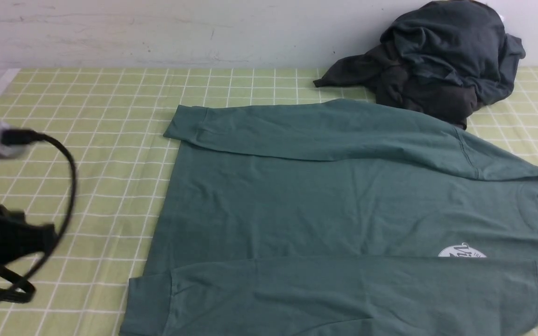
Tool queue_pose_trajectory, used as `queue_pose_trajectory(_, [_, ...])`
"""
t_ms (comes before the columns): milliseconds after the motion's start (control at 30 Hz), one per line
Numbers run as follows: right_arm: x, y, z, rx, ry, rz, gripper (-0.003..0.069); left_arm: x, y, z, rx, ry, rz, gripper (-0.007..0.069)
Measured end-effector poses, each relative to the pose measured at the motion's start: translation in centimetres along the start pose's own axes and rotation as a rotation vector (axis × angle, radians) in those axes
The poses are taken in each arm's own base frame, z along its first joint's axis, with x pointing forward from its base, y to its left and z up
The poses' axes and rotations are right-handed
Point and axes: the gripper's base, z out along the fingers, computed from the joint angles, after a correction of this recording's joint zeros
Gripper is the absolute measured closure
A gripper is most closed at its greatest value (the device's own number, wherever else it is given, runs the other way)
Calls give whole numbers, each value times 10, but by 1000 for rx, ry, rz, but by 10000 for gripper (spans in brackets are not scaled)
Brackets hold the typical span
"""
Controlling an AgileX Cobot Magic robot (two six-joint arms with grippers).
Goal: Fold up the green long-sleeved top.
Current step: Use the left arm to clamp the cuff closest to it
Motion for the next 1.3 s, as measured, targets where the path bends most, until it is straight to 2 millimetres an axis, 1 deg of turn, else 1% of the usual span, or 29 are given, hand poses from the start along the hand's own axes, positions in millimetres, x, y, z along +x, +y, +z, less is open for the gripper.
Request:
queue_pose_trajectory(33, [1, 1, 0, -4, 12, -5, 671, 2, -1, 3, 4, 34, 2, 627])
queue_pose_trajectory(67, [11, 8, 15, -43, 170, -63, 671, 13, -8, 25, 11, 209, 26, 627])
queue_pose_trajectory(133, [18, 19, 26, -115, 267, -147, 671, 22, -17, 48, 34, 340, 54, 626])
queue_pose_trajectory(200, [21, 29, 34, -181, 296, -188, 671, 27, -23, 65, 54, 420, 59, 614])
queue_pose_trajectory(267, [21, 41, 38, -259, 284, -236, 671, 29, -28, 80, 71, 481, 42, 579])
queue_pose_trajectory(300, [22, 47, 39, -298, 276, -245, 671, 28, -30, 86, 78, 501, 37, 553])
queue_pose_trajectory(333, [22, 47, 39, -304, 277, -248, 671, 29, -30, 88, 78, 507, 40, 547])
queue_pose_trajectory(367, [22, 54, 38, -354, 266, -274, 671, 24, -34, 96, 92, 521, 38, 488])
queue_pose_trajectory(400, [21, 55, 38, -373, 259, -291, 671, 21, -35, 99, 98, 523, 39, 450])
queue_pose_trajectory(467, [21, 58, 37, -401, 249, -305, 671, 16, -38, 105, 103, 516, 41, 396])
queue_pose_trajectory(533, [21, 61, 36, -427, 241, -312, 671, 7, -40, 112, 107, 491, 39, 321])
queue_pose_trajectory(600, [21, 62, 36, -445, 237, -316, 671, 0, -42, 119, 109, 468, 38, 278])
queue_pose_trajectory(667, [21, 63, 36, -455, 236, -316, 671, -2, -44, 127, 106, 474, 38, 267])
queue_pose_trajectory(733, [20, 64, 36, -461, 233, -312, 671, -2, -44, 135, 102, 492, 39, 274])
queue_pose_trajectory(833, [21, 64, 36, -466, 238, -312, 671, -1, -45, 144, 96, 512, 42, 340])
queue_pose_trajectory(933, [21, 64, 35, -467, 239, -312, 671, -7, -47, 145, 100, 500, 46, 442])
queue_pose_trajectory(967, [21, 64, 35, -467, 239, -312, 671, -8, -47, 145, 101, 497, 46, 450])
queue_pose_trajectory(1000, [21, 64, 35, -468, 240, -312, 671, -11, -48, 145, 103, 487, 46, 496])
queue_pose_trajectory(1033, [21, 64, 35, -468, 240, -312, 671, -16, -49, 144, 108, 470, 48, 564])
queue_pose_trajectory(1067, [21, 64, 35, -468, 241, -312, 671, -18, -49, 144, 110, 463, 49, 591])
queue_pose_trajectory(1133, [21, 64, 35, -468, 241, -312, 671, -24, -50, 139, 118, 443, 54, 615])
queue_pose_trajectory(1200, [21, 64, 35, -468, 241, -312, 671, -29, -51, 134, 124, 430, 57, 622])
queue_pose_trajectory(1233, [21, 64, 35, -468, 241, -312, 671, -36, -52, 126, 132, 415, 61, 627])
queue_pose_trajectory(1267, [21, 64, 35, -468, 241, -312, 671, -37, -52, 124, 133, 417, 63, 628])
queue_pose_trajectory(1300, [21, 64, 35, -468, 241, -312, 671, -40, -52, 118, 138, 426, 70, 628])
